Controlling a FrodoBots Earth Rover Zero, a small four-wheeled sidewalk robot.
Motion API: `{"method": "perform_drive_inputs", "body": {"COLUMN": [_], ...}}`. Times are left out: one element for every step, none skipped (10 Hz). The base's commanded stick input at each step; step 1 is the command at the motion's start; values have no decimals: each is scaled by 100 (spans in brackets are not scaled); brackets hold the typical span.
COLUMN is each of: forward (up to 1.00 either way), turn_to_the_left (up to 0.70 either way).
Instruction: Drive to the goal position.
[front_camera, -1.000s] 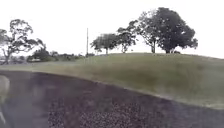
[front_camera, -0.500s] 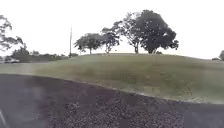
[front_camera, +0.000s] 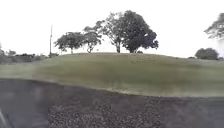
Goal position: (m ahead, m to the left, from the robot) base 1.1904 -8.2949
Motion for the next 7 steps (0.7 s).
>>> {"method": "perform_drive_inputs", "body": {"forward": [0, 0, 0, 0, 0, 0, 0], "turn_to_the_left": [-100, -100, -100, -100, -100, -100, -100]}}
